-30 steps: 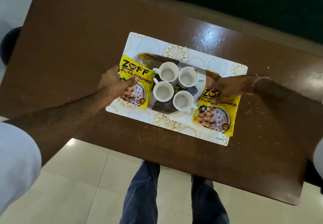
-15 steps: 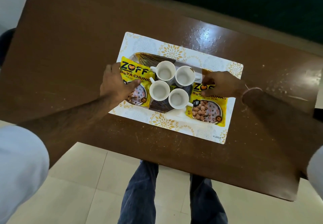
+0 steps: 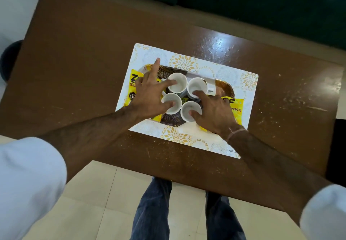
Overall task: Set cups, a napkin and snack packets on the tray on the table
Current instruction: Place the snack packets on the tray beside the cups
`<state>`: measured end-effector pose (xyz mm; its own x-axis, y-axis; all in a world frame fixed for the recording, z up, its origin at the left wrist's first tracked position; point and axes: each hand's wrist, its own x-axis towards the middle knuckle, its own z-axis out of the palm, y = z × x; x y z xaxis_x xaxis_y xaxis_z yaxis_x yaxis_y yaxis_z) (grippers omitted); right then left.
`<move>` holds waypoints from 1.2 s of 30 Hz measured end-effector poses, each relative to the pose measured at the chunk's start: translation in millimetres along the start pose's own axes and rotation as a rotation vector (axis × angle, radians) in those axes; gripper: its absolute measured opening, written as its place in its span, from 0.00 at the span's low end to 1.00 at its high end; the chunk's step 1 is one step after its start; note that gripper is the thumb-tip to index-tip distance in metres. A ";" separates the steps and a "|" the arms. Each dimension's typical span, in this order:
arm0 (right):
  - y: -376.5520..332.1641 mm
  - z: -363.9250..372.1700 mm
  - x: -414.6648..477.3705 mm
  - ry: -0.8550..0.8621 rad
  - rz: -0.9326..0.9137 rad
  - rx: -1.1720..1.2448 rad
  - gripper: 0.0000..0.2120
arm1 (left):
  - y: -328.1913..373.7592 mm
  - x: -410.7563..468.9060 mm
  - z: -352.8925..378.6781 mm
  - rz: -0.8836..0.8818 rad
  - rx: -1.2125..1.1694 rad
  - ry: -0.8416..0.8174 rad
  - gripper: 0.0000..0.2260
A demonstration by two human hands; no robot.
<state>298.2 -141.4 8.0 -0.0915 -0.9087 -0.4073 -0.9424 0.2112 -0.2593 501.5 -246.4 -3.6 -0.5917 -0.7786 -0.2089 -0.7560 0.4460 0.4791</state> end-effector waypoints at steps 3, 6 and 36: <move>-2.5 5.6 4.9 0.061 0.001 0.003 0.22 | 1.7 4.1 11.4 -0.031 0.022 -0.019 0.19; -1.9 7.7 9.0 0.082 0.020 0.019 0.19 | 1.7 7.4 17.6 -0.057 -0.035 0.036 0.11; 80.2 17.0 -14.2 0.074 0.983 1.388 0.23 | -84.9 34.0 -8.2 -0.935 -0.814 0.085 0.29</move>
<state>229.4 -105.4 -21.8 -0.4768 -0.2587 -0.8401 0.4392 0.7578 -0.4826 547.8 -314.4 -44.4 0.1231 -0.6898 -0.7134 -0.4660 -0.6749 0.5722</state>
